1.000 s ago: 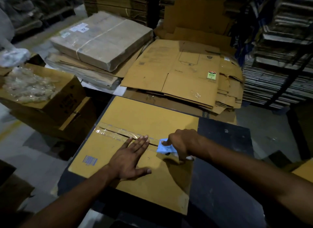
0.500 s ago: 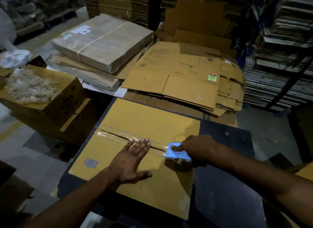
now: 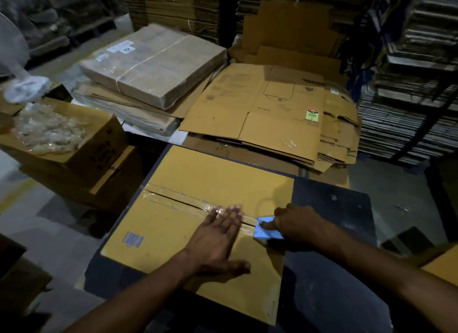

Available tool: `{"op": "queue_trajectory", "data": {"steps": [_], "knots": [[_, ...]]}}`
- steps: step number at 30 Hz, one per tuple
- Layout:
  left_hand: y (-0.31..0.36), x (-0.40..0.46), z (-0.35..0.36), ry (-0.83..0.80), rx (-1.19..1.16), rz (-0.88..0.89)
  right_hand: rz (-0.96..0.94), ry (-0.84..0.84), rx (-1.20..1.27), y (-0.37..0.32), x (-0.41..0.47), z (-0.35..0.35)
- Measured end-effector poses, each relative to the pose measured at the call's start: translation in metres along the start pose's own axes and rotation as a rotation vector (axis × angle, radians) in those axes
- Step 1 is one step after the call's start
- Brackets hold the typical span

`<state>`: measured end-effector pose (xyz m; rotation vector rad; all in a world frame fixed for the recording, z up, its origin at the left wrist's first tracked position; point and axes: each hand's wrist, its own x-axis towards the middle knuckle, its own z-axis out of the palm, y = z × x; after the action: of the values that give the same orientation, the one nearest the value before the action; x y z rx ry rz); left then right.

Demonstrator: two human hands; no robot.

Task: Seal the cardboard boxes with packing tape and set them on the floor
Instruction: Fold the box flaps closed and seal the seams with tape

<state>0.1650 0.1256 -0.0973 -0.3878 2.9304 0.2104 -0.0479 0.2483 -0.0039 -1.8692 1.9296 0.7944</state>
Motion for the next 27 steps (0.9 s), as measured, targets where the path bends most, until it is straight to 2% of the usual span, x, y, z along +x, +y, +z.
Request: {"op": "queue_trajectory", "data": {"steps": [5, 9, 13, 20, 27], "knots": [[0.027, 0.014, 0.021, 0.039, -0.064, 0.054, -0.043, 0.098, 0.113, -0.002, -0.003, 0.008], [-0.001, 0.002, 0.022, 0.076, -0.011, 0.063, -0.042, 0.104, 0.162, 0.005, -0.003, 0.006], [-0.021, -0.004, 0.015, 0.037, 0.012, 0.064, -0.065, 0.157, 0.203, -0.003, 0.004, -0.002], [-0.021, -0.006, 0.017, 0.021, 0.013, 0.065, -0.047, 0.104, 0.249, 0.006, -0.008, 0.007], [-0.023, -0.006, 0.017, 0.044, -0.002, 0.077, -0.039, 0.146, 0.246, 0.016, -0.029, 0.013]]}}
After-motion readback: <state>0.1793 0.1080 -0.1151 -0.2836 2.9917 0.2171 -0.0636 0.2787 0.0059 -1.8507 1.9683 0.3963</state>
